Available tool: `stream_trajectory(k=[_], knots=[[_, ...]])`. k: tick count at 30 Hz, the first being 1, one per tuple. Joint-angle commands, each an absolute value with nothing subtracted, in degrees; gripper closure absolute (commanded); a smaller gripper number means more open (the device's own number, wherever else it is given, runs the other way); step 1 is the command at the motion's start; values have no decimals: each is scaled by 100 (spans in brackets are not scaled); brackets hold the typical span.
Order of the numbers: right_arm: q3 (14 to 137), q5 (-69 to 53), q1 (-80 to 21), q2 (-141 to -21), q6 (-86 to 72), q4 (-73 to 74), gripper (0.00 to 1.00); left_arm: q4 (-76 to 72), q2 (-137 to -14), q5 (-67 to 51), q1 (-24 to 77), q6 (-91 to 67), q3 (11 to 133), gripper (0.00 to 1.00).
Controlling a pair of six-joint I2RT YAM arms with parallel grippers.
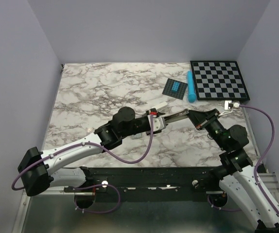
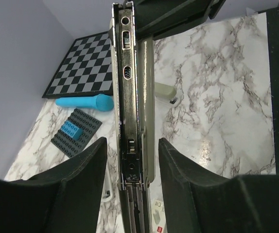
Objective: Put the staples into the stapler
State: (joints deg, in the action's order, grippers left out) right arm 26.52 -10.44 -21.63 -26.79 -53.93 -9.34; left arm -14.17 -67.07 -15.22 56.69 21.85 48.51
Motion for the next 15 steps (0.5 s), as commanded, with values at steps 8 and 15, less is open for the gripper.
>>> stream_trajectory(k=[8, 15], knots=[[2610, -1283, -2127, -2663, -5572, -1520, 99, -1028, -7040, -1899, 5625, 2356, 5220, 53], [2566, -1371, -2127, -2654, -5625, -1582, 99, -844, -7145, -1977, 5441, 2215, 5379, 66]])
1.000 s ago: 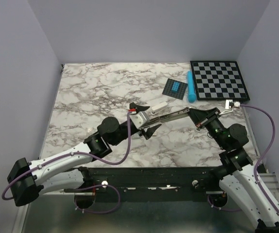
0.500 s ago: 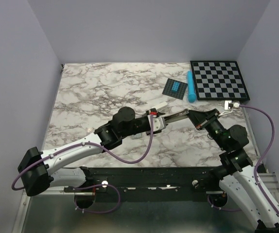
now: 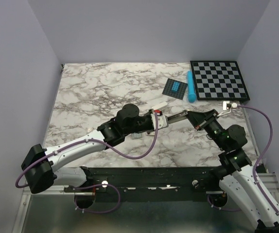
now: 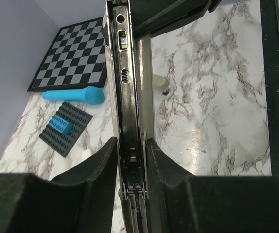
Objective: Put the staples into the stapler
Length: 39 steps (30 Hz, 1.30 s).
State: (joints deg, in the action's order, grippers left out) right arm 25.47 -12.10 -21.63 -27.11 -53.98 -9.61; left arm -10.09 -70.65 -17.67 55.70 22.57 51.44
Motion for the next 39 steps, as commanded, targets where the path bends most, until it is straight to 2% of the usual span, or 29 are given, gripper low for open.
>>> stream_trajectory(k=[1, 2, 6, 7, 10, 11, 13, 14, 17, 20, 26, 33, 39], knots=[[2558, -1388, -2127, -2654, -5625, -1582, 99, -809, -7146, -1978, 5432, 2206, 5388, 69], [2549, -1389, -2127, -2663, -5634, -1582, 99, -756, -7146, -1978, 5414, 2180, 5405, 78], [2479, -1415, -2118, -2672, -5642, -1547, 99, -458, -7032, -1952, 5353, 2162, 5432, 100], [2452, -1450, -2127, -2672, -5695, -1538, 99, -361, -6988, -1916, 5318, 2171, 5423, 100], [2408, -1616, -2127, -2724, -5608, -1486, 76, -9, -6768, -1820, 5230, 2311, 5353, 100], [2417, -1687, -2127, -2768, -5529, -1381, 62, 409, -6654, -1785, 5169, 2364, 5353, 100], [2496, -1836, -2127, -2821, -5232, -1179, 49, 789, -6557, -1688, 5133, 2530, 5379, 100], [2522, -1872, -2127, -2856, -5143, -960, 40, 1183, -6478, -1627, 5098, 2592, 5414, 100], [2575, -1969, -2127, -2892, -4764, -512, 26, 1904, -6390, -1582, 5045, 2786, 5423, 100], [2575, -1942, -2127, -2883, -4413, -142, 17, 2607, -6398, -1538, 5010, 2952, 5423, 100], [2566, -1609, -2127, -2769, -3710, 552, 13, 3752, -6600, -1231, 4992, 3357, 5266, 100], [2505, -1283, -2127, -2918, -3121, 686, 13, 3542, -6986, -722, 5229, 3559, 4922, 100], [2505, -1599, -2127, -3304, -2646, 624, 12, 3305, -7567, -606, 5414, 3604, 4764, 100]])
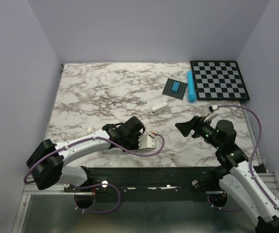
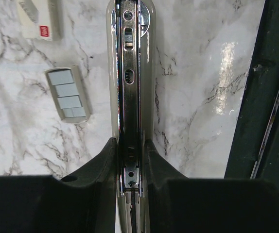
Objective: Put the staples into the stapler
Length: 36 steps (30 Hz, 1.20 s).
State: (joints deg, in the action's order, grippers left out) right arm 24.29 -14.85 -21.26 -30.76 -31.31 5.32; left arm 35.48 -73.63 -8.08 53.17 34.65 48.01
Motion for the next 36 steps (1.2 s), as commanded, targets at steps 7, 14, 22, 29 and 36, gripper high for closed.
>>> stream_trajectory(k=[7, 14, 22, 29, 36], knots=[[2443, -1977, -2127, -3638, -2383, 422, 12, 2962, -7892, -361, 5554, 3577, 4430, 79], [2470, -2442, -2127, -4007, -2075, 431, 12, 2989, -7981, -106, 5599, 3445, 4412, 48], [2724, -3040, -2136, -4684, -1723, 484, 10, 2716, -6892, 404, 5546, 3191, 4298, 8], [3189, -3453, -2390, -5677, -1459, 474, 10, 1620, -5040, 1071, 4862, 2243, 4193, 1], [3935, -2885, -3302, -6635, -897, 975, 10, 537, -3895, 2407, 3999, 512, 4008, 1]])
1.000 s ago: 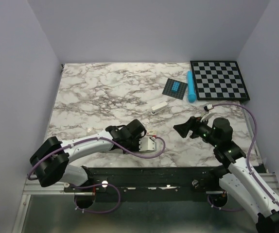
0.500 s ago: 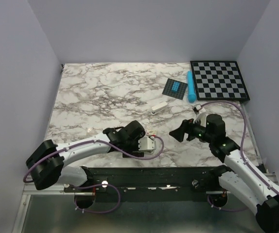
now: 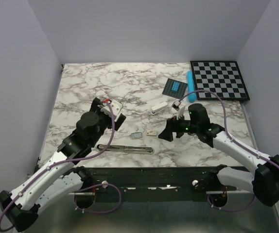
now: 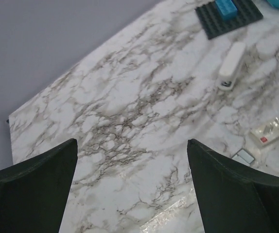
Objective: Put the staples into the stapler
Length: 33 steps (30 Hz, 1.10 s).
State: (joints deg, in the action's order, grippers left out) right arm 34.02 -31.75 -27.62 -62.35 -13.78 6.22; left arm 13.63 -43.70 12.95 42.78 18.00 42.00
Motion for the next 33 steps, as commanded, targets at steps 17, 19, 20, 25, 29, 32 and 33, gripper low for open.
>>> stream_trajectory(k=[17, 19, 20, 25, 29, 32, 33], knots=[[5624, -923, -5440, -9324, 694, 2161, 11, 194, -3059, 5027, 3692, -291, 3692, 1], [5765, -783, -5572, -9491, 738, 2206, 14, 167, -3032, 5027, 3656, -255, 3648, 1], [5809, -721, -5598, -9640, 738, 2258, 17, 158, -3024, 4984, 3648, -255, 3639, 1], [6125, -492, -5765, -9914, 730, 2373, 37, 149, -2971, 4843, 3560, -281, 3639, 1], [6388, -457, -5871, -10081, 485, 2373, 56, 88, -2901, 4799, 3516, -290, 3586, 1], [6713, -361, -5976, -10291, 125, 2382, 67, 62, -2874, 4790, 3481, -281, 3560, 1], [6811, -247, -6011, -10353, 19, 2399, 72, 62, -2883, 4781, 3472, -281, 3560, 1]])
